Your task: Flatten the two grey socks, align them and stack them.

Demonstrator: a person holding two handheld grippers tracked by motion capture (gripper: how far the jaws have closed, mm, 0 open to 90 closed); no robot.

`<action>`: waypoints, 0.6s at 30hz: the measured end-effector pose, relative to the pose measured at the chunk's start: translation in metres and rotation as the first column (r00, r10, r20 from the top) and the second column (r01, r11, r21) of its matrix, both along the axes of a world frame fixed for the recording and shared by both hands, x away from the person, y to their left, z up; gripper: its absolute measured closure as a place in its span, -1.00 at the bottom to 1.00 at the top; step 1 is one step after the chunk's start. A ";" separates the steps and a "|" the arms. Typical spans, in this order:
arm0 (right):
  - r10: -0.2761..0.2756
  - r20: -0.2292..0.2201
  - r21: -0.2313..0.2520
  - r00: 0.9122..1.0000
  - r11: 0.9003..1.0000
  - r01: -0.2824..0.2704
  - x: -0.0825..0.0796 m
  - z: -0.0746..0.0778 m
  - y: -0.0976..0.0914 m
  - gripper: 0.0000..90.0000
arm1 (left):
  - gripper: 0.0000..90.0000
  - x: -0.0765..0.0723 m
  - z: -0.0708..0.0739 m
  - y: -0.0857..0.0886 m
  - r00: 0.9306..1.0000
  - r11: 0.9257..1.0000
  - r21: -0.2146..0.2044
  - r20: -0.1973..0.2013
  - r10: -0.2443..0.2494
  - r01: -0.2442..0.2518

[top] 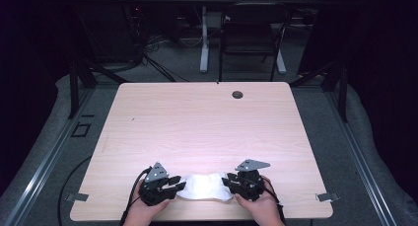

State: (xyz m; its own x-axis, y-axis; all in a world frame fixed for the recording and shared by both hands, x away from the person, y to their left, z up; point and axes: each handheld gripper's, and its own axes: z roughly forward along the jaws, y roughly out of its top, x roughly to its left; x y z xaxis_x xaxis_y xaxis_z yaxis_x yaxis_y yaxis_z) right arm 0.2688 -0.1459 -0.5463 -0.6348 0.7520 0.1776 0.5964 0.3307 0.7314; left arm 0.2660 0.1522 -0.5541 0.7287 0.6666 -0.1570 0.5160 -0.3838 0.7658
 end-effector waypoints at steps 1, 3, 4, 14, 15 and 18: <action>0.016 0.000 -0.006 1.000 1.000 -0.016 -0.001 0.000 0.003 0.51 | 0.47 0.000 -0.001 -0.001 1.000 1.000 0.011 0.002 -0.008 0.008; 0.032 -0.005 -0.010 0.999 0.999 -0.032 -0.002 -0.002 0.006 0.50 | 0.47 0.000 -0.002 -0.003 1.000 1.000 0.013 0.004 -0.009 0.009; 0.060 -0.004 -0.030 0.998 0.998 -0.060 -0.002 -0.005 0.012 0.49 | 0.46 0.000 -0.005 -0.006 1.000 0.999 0.038 0.004 -0.020 0.019; 0.087 -0.038 -0.122 0.995 0.988 -0.091 0.001 -0.019 0.015 0.38 | 0.38 0.005 -0.018 -0.011 0.999 0.995 0.094 -0.012 -0.030 0.031; 0.087 -0.035 -0.121 0.996 0.989 -0.091 0.001 -0.020 0.015 0.38 | 0.37 0.005 -0.018 -0.011 0.999 0.995 0.095 -0.012 -0.030 0.031; 0.091 -0.029 -0.138 0.995 0.986 -0.094 0.001 -0.021 0.016 0.38 | 0.34 0.006 -0.020 -0.011 0.999 0.994 0.102 -0.012 -0.035 0.036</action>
State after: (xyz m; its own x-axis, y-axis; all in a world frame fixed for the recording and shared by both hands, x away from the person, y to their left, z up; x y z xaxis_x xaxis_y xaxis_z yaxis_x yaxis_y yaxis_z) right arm 0.2694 -0.1304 -0.5675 -0.6996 0.7088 0.0906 0.5746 0.4827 0.6609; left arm 0.2719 0.1413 -0.5742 0.7506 0.6537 -0.0968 0.5086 -0.4781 0.7160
